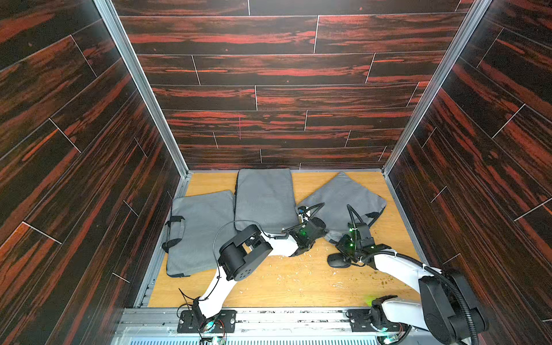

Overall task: Put the mouse into the laptop bag
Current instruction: Unzip the zipper on the zippered laptop bag.

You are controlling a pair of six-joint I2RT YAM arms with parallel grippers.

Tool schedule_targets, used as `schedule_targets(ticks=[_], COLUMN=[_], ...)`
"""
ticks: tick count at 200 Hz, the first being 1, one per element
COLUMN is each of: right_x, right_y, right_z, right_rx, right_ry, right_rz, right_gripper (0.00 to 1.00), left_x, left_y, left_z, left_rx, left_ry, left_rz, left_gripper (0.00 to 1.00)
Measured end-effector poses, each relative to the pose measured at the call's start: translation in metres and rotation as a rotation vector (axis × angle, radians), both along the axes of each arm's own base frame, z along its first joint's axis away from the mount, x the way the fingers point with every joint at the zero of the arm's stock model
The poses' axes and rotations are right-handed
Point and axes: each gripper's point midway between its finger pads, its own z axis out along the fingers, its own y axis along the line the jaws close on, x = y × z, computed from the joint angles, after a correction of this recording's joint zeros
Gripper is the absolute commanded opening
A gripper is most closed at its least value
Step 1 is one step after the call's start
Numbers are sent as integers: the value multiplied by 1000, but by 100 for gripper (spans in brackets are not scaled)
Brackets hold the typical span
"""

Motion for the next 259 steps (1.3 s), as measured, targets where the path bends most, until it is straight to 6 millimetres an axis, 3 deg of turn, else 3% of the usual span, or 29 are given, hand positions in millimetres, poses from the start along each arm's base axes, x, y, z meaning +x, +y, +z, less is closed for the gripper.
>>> schedule_targets(ticks=[76,132,150,172,186,230,251,254,259], right_x=[3,18,31,44,51,44,33,32,30], right_y=[-17,-2,1,-4,-10,-18,-20,-20,-19], right_z=[-3,1,8,19,24,24,18,17,15], right_rx=[37,64,54,20,-3,-36,-36,-35,-34], right_ry=[-3,-6,-29,-66,-92,-101,-88,-86,-83], right_rz=[-34,47,64,55,37,21,24,25,28], right_gripper=[0,0,0,0,0,0,0,0,0], left_x=[-15,-18,-15,-14,-16,-9,4,5,6], left_y=[-17,9,16,21,21,32,42,43,44], left_z=[26,29,30,31,30,29,24,23,22], left_rx=[156,204,212,242,259,232,199,195,189], left_ry=[-149,-198,-205,-202,-194,-143,-94,-88,-79], left_rz=[-9,113,155,175,171,205,225,226,228], left_gripper=[0,0,13,66,80,99,98,96,84])
